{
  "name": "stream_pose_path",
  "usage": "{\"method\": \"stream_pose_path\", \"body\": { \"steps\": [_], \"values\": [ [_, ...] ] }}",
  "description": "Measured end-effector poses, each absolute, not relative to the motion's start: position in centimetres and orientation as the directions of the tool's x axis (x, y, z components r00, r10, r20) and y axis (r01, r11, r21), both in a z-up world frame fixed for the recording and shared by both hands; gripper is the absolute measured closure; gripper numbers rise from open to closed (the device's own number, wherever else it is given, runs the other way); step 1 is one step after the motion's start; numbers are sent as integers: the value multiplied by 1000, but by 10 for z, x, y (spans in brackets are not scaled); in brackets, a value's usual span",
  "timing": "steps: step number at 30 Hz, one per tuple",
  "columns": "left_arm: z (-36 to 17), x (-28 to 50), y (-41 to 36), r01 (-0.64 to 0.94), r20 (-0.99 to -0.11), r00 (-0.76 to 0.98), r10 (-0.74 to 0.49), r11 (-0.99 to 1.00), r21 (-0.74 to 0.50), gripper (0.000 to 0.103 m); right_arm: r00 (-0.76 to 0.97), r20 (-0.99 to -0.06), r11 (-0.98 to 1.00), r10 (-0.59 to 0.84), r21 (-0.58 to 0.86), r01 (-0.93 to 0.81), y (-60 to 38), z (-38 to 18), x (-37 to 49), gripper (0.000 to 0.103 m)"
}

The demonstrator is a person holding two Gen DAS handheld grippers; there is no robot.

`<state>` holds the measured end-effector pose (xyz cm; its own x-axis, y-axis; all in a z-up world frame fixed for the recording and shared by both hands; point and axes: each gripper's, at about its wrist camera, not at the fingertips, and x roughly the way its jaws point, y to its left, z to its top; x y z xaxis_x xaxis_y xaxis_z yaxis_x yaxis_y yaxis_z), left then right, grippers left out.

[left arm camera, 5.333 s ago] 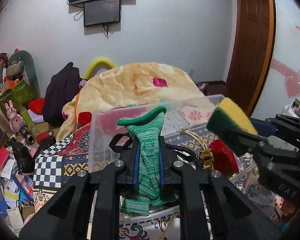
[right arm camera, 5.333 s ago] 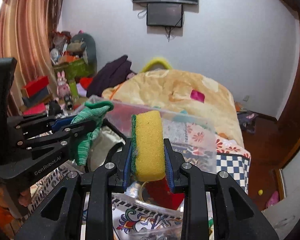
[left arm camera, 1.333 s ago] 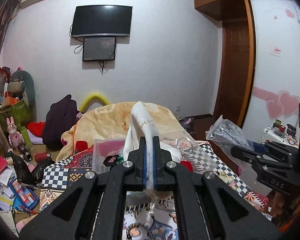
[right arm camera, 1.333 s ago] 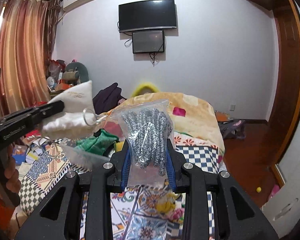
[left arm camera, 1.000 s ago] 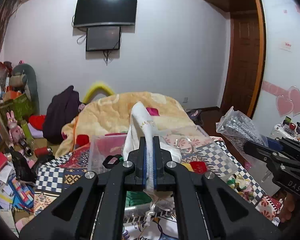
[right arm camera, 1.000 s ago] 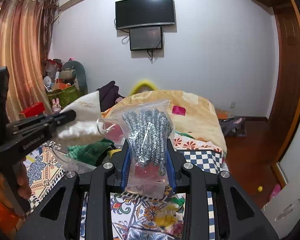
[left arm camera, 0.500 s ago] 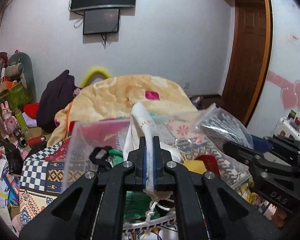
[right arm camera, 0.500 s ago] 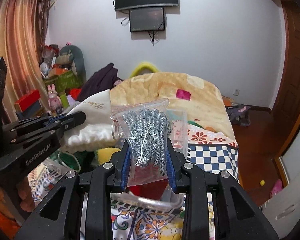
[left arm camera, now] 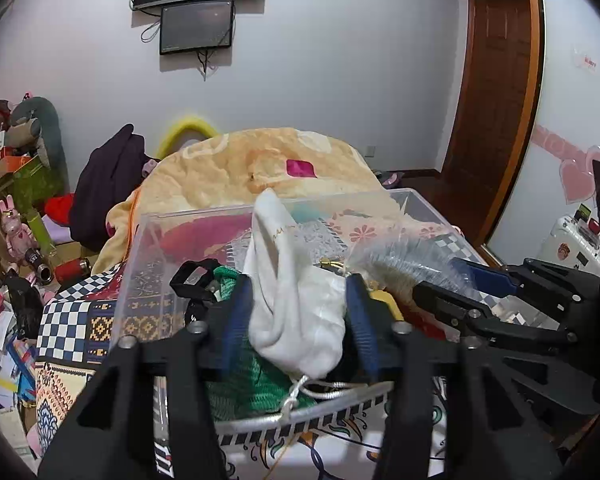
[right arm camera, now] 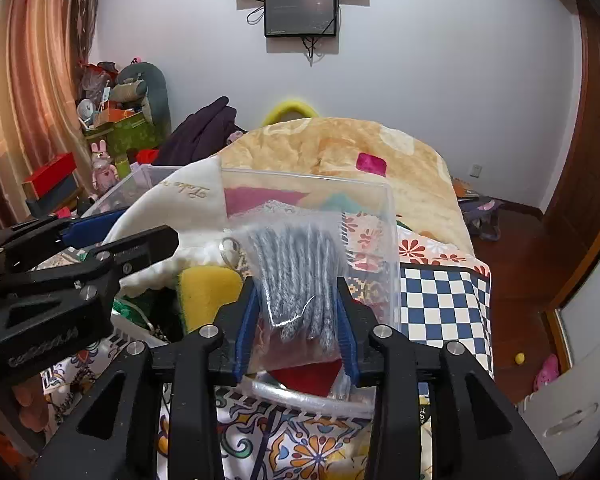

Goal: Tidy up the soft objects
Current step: 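Place the steel wool bag and white pouch into the clear box, open both tools, then grasp the beaded bracelet with the left tool while the right grasps the floral scrunchie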

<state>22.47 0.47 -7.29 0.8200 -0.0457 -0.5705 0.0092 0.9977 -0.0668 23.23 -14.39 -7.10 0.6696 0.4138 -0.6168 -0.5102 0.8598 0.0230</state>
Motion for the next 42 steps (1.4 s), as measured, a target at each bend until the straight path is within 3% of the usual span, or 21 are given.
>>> {"method": "stream_pose_path", "body": {
  "steps": [6,10,15,19,25,30,42],
  "values": [
    [-61,210,6,30,-562,824,-66,997,-72,51,681,-596,853,426,14,-522,-149,-59,222,59],
    [-47,192,7,32,-526,848,-65,997,-72,41,711,-557,852,430,-9,-523,-153,-47,208,45],
    [-28,166,6,44,-481,874,-65,998,-55,37,733,-512,850,448,-12,-527,-162,-33,193,44],
    [-22,147,6,45,-457,888,-58,998,-39,25,758,-474,858,448,-10,-513,-174,-26,181,32],
    [-33,128,6,39,-466,884,-46,999,-24,13,783,-452,877,426,-6,-481,-193,-28,169,31],
    [-59,122,12,34,-515,856,-50,999,-41,13,793,-477,903,379,3,-430,-204,-46,172,23],
    [-127,119,34,0,-662,743,-97,989,-145,13,698,-646,926,309,38,-375,-221,-111,201,22]
  ]
}}
